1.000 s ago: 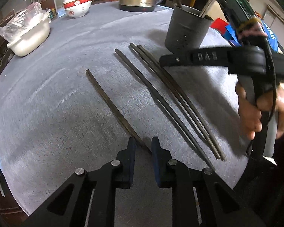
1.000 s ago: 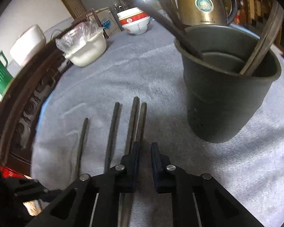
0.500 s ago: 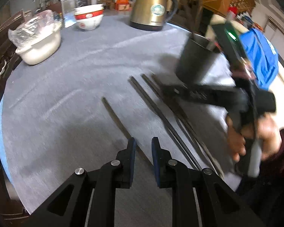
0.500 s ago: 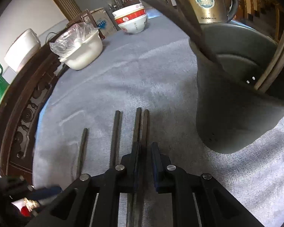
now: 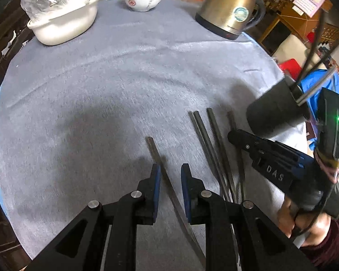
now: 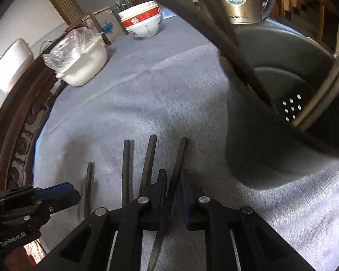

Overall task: Organize utensils
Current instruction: 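Close the left gripper on a chopstick while the right gripper grasps another, then lift the held chopsticks with both grippers and carry them toward the grey cup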

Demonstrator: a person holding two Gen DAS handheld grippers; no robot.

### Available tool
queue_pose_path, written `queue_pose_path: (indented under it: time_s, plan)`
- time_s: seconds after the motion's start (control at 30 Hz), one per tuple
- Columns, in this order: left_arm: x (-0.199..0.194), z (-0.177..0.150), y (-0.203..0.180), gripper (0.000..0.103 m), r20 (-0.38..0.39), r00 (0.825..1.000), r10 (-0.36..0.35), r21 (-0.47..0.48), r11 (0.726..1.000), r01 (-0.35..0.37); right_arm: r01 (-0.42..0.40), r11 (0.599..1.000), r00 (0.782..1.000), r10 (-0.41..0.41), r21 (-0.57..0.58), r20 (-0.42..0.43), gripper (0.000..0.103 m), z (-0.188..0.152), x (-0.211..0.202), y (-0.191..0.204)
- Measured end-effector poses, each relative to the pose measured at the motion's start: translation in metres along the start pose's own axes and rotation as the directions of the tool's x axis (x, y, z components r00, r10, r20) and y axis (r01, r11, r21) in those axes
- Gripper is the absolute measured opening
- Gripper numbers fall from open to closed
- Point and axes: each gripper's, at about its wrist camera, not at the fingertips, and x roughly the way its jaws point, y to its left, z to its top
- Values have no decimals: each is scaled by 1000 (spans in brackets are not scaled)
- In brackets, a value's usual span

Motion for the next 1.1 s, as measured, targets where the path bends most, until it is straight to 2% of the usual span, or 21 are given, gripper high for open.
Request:
queue_pose_path:
  time_s: [0.13,0.33,0.47,0.53,0.63,0.83,0.93,1.1]
  plan:
    - [9,13,1,19,-24,1000,4,-30,1000,-4,52,998,999,-51,-34,8,15,4,4,10]
    - [35,24,6,19,-78,997,15,-65,998,-20,80,994,996,-77,-79,34,12,7,8,15]
    - [45,24,4,17,-75,997,14,-80,997,-20,75,993,996,-70,-95,49,7,4,6,13]
    - [45,23,5,10,-72,997,24,-82,996,-30,43,995,998,-38,-86,57,7,2,3,8]
    - [42,22,5,9,-61,998,33,-96,995,-39,10,996,996,-3,-84,89,7,2,-7,5]
    - [10,20,-13,8,41,996,78,-81,994,-74,-93,992,980,107,-87,170,7,-1,-42,-4]
    - [-21,17,-23,8,120,989,86,-58,995,-79,-143,984,960,164,-108,228,7,-2,-66,-4]
    - [-68,10,-44,6,237,968,85,-21,996,-82,-214,966,918,251,-148,307,7,-6,-102,-2]
